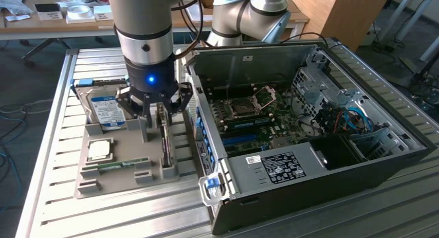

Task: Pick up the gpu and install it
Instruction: 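Pick up the gpu and move the gpu toward the slot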

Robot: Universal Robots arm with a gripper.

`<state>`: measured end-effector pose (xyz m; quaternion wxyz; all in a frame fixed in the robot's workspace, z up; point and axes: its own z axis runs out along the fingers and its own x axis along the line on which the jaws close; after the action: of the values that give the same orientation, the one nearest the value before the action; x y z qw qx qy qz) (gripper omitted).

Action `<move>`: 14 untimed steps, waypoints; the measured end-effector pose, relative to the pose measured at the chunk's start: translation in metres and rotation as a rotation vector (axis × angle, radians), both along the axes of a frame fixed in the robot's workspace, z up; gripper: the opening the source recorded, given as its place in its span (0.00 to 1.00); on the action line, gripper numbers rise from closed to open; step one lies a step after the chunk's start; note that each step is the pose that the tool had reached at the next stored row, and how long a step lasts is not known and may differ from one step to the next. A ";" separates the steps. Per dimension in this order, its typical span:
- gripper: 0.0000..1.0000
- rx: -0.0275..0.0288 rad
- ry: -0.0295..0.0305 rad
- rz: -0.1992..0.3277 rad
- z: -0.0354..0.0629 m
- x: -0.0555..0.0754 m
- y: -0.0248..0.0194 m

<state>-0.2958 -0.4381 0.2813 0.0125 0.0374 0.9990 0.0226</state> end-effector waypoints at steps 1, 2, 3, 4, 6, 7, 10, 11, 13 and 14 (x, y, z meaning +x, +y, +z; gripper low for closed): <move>0.47 0.0000 0.0000 0.000 -0.0006 0.000 0.0000; 0.47 0.0000 0.0001 0.000 -0.0010 0.000 0.0000; 0.47 -0.0002 0.0003 0.000 -0.0011 0.000 0.0000; 0.47 -0.0003 0.0003 0.000 -0.0012 0.000 0.0000; 0.47 0.0000 0.0000 0.000 -0.0014 0.000 0.0000; 0.47 0.0000 0.0000 0.000 -0.0014 0.000 0.0000; 0.47 -0.0001 0.0000 0.000 -0.0015 0.000 0.0000; 0.47 0.0002 -0.0002 0.000 -0.0021 0.000 0.0000; 0.47 0.0000 -0.0001 0.000 -0.0031 0.000 0.0000; 0.47 0.0000 0.0000 0.000 -0.0036 0.000 0.0000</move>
<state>-0.2959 -0.4381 0.2777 0.0125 0.0374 0.9990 0.0226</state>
